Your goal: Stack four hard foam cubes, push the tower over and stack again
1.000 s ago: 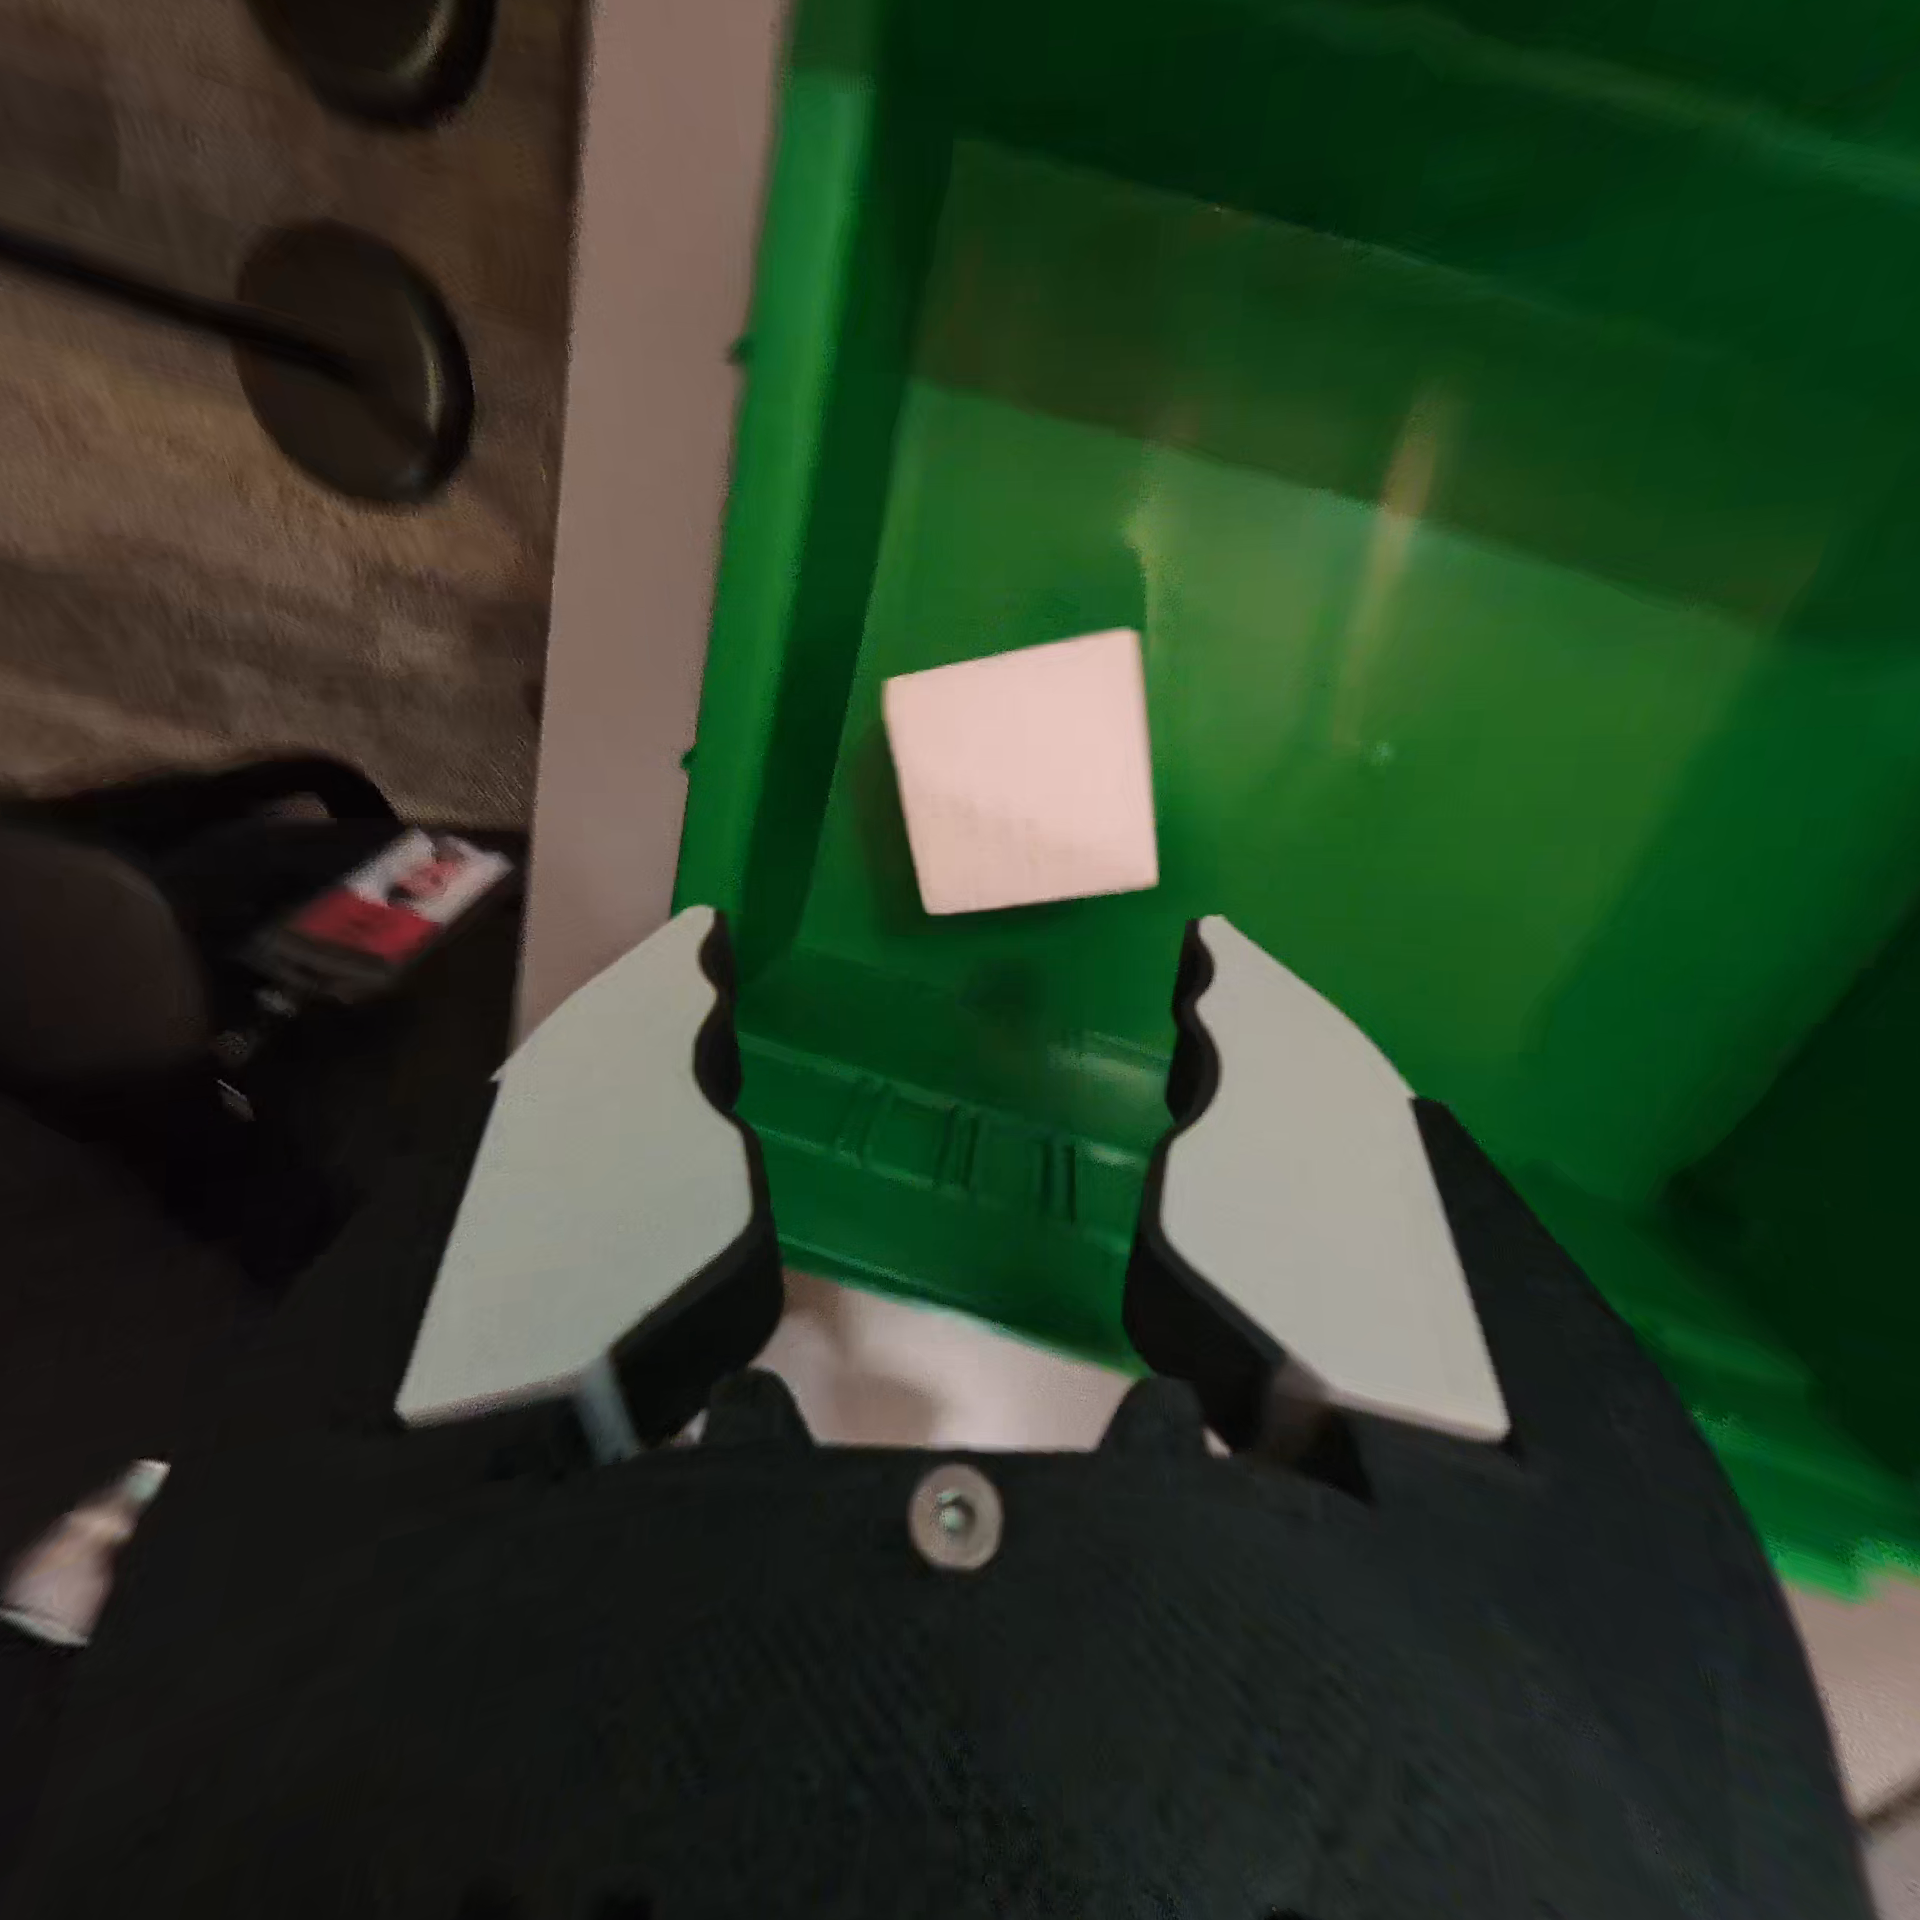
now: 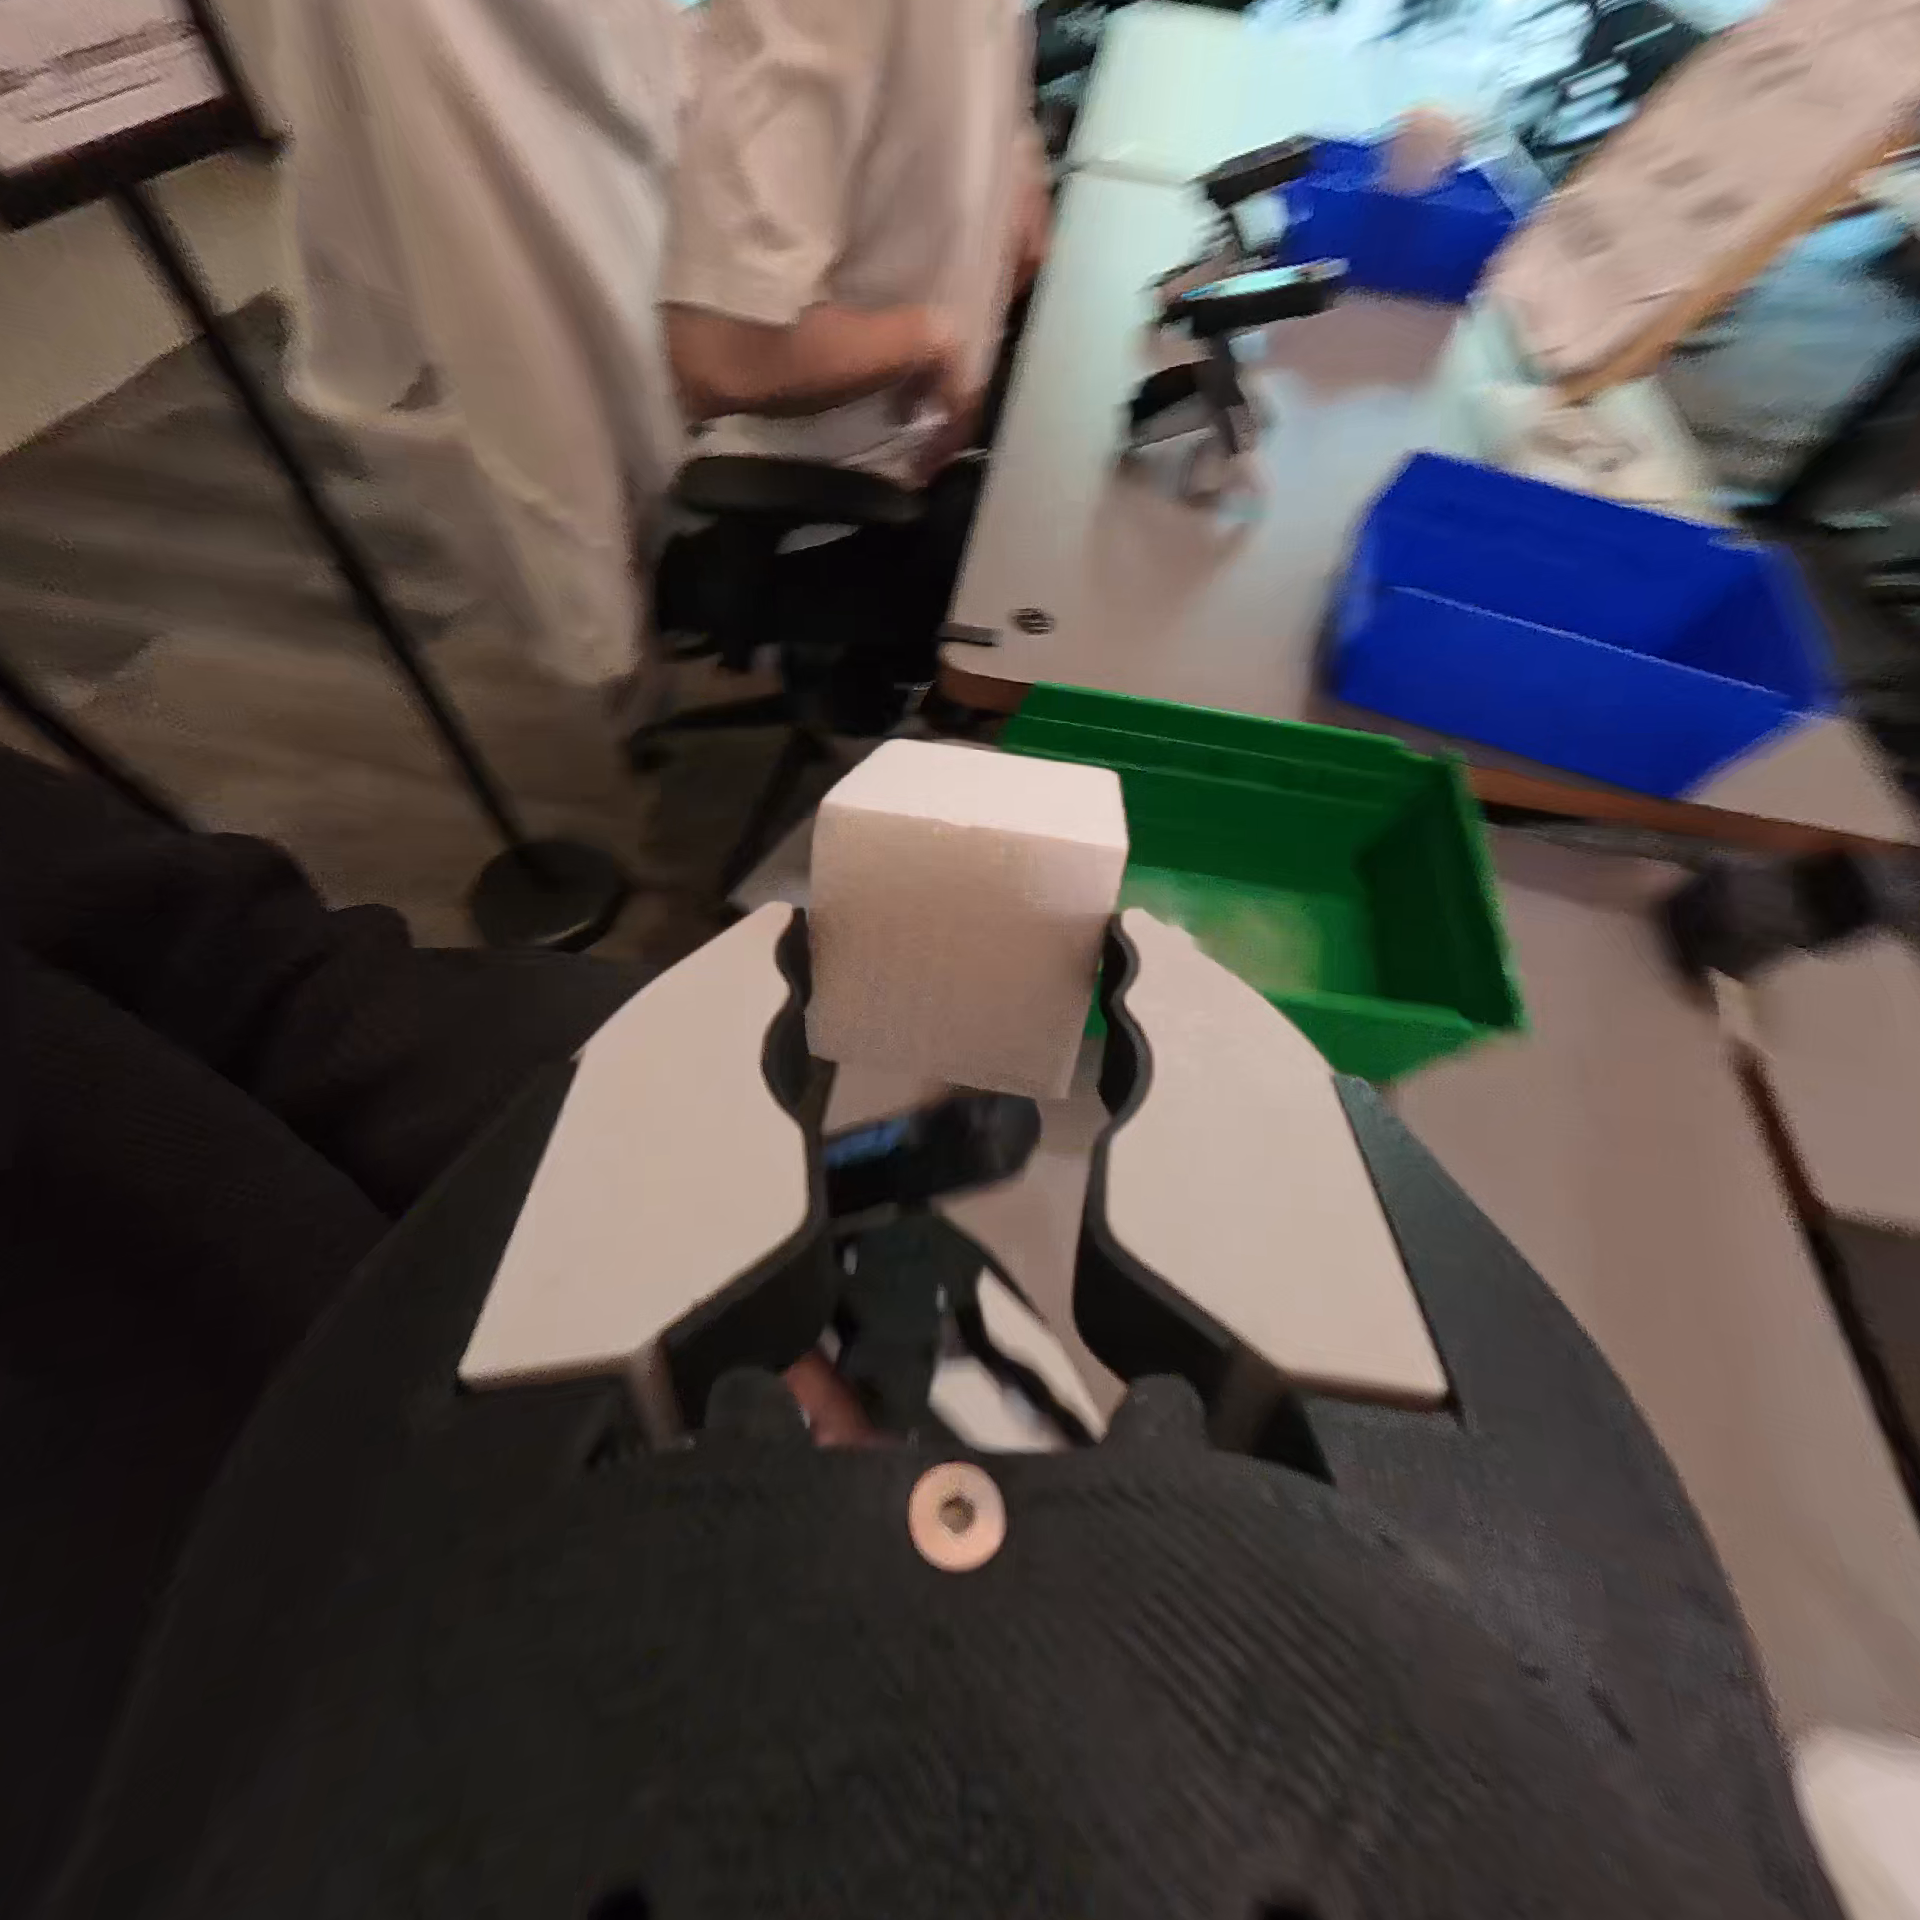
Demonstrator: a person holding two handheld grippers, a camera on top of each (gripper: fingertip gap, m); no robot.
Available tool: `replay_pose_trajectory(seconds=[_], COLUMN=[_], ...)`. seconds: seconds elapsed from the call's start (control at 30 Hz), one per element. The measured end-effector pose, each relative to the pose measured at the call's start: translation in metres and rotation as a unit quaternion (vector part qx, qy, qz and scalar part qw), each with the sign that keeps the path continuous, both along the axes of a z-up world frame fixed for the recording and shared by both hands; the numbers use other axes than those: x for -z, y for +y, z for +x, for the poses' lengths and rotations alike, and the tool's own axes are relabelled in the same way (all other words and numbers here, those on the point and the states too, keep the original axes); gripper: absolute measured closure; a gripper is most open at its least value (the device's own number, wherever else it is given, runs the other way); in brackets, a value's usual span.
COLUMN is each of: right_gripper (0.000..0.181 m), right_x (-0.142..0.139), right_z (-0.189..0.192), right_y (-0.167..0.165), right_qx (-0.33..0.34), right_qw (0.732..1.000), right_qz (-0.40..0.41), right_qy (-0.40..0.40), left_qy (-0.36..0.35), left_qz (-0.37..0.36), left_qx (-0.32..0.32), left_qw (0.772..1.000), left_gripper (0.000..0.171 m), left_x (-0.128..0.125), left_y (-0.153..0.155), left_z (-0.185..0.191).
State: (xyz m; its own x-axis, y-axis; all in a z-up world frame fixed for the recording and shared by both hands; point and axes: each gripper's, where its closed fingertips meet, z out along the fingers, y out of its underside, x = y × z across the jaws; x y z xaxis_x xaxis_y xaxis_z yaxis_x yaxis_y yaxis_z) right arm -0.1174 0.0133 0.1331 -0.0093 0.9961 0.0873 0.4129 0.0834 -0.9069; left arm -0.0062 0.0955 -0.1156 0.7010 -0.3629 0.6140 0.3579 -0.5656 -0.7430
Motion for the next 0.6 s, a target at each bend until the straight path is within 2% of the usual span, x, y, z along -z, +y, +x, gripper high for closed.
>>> replay_pose_trajectory(seconds=[0.07,0.1,0.23,0.33,0.4,0.47,0.53,0.6], right_gripper=[0.127,0.127,0.127,0.126,0.126,0.128,0.126,0.123], right_x=[0.000,0.010,0.076,0.142,0.186,0.225,0.257,0.277], right_z=[0.070,0.108,0.239,0.309,0.333,0.337,0.337,0.333], right_y=[-0.004,-0.007,-0.014,0.002,0.008,0.009,0.016,0.022], right_qx=[0.111,0.160,0.285,0.351,0.361,0.341,0.336,0.332], right_qw=[0.993,0.987,0.953,0.916,0.895,0.882,0.869,0.864], right_qz=[0.017,0.004,-0.090,-0.137,-0.178,-0.229,-0.246,-0.245], right_qy=[0.031,0.027,-0.043,-0.136,-0.192,-0.232,-0.266,-0.287], left_qy=[0.006,0.007,-0.001,0.080,0.153,0.203,0.230,0.231], left_qz=[0.002,0.000,-0.002,0.045,0.083,0.093,0.082,0.085], left_qx=[-0.002,0.000,0.019,0.023,0.023,0.047,0.084,0.099], left_qw=[1.000,1.000,1.000,0.996,0.984,0.974,0.966,0.964], left_gripper=[0.145,0.145,0.155,0.156,0.156,0.156,0.152,0.152], left_x=[0.001,0.001,-0.001,-0.002,0.000,0.007,0.015,0.016], left_y=[0.001,0.001,0.008,0.018,0.022,0.023,0.020,0.020], left_z=[0.000,0.001,0.014,0.024,0.030,0.040,0.050,0.055])
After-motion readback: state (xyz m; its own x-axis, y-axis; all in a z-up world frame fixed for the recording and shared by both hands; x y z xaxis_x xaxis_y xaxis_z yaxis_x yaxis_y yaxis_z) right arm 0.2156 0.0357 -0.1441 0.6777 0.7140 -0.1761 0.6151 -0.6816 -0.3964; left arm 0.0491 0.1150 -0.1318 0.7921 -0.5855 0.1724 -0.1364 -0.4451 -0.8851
